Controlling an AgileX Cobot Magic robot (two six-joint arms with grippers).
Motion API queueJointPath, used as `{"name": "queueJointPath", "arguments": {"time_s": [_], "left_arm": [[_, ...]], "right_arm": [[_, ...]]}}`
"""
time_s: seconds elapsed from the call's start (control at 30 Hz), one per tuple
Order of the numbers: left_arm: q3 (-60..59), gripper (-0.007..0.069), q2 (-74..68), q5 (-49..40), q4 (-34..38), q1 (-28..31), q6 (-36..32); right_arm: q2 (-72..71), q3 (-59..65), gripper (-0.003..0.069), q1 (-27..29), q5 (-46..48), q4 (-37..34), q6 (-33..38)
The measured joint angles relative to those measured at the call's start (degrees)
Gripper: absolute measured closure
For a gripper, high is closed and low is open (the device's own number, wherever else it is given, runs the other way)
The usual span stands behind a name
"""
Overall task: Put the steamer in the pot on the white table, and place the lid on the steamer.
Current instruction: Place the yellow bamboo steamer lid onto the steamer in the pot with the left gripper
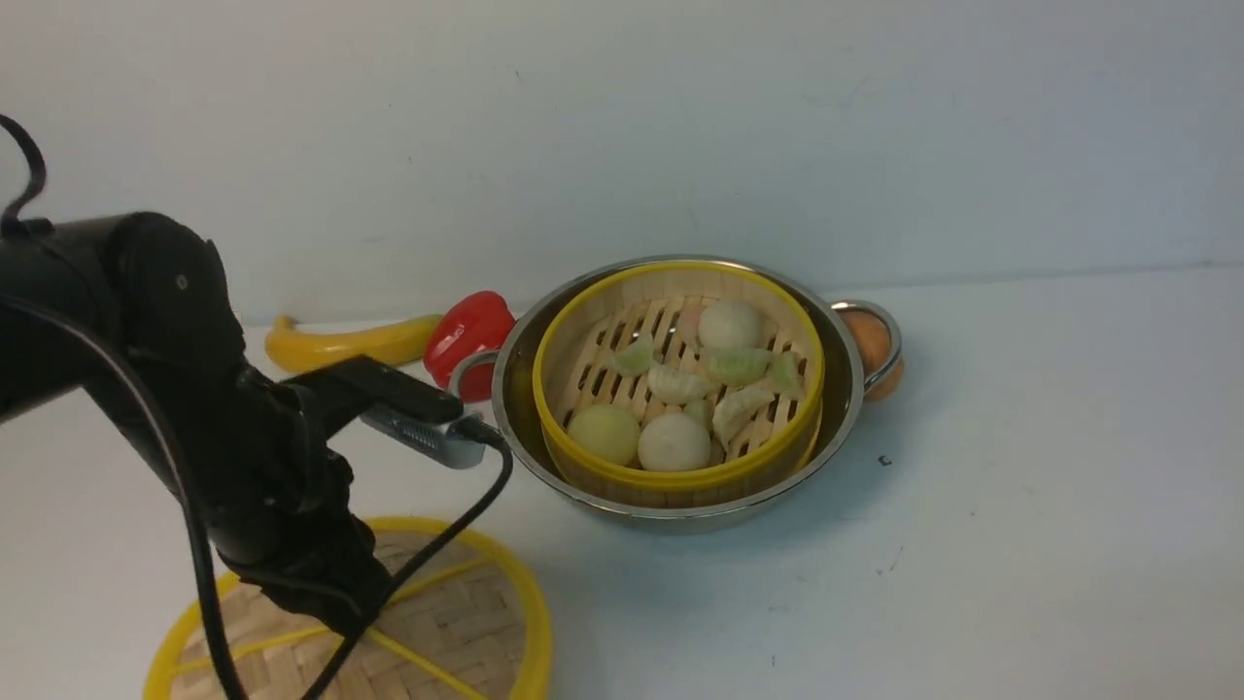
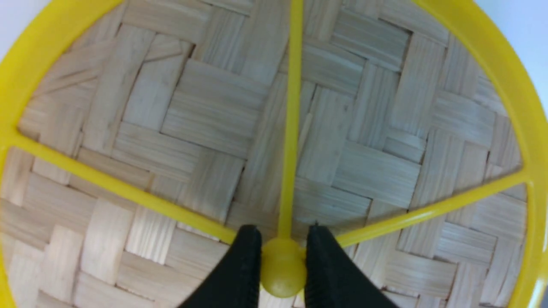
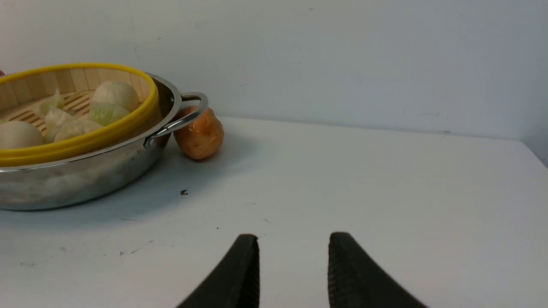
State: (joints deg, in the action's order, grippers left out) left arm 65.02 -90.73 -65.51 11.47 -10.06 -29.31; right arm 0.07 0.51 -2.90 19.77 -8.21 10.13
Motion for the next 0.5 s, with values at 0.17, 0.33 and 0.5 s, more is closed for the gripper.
{"name": "queueJointPath", "arguments": {"time_s": [0.17,0.33,0.5], "left_arm": [[6.8,0.0509,2.21,-3.1,-0.07,0.0,1.03],[14.64,0.0509,2.93,-3.64,-0.13,0.0,1.67],[19.86,0.0509,2.74,-2.6,2.39,-0.23,0.82]], "right_arm": [[0.0,0.0,0.0411,0.0,0.0,0.0,0.0],[0.0,0.0,0.0411,0.0,0.0,0.0,0.0],[0.0,0.0,0.0411,0.0,0.0,-0.05,0.0]]}}
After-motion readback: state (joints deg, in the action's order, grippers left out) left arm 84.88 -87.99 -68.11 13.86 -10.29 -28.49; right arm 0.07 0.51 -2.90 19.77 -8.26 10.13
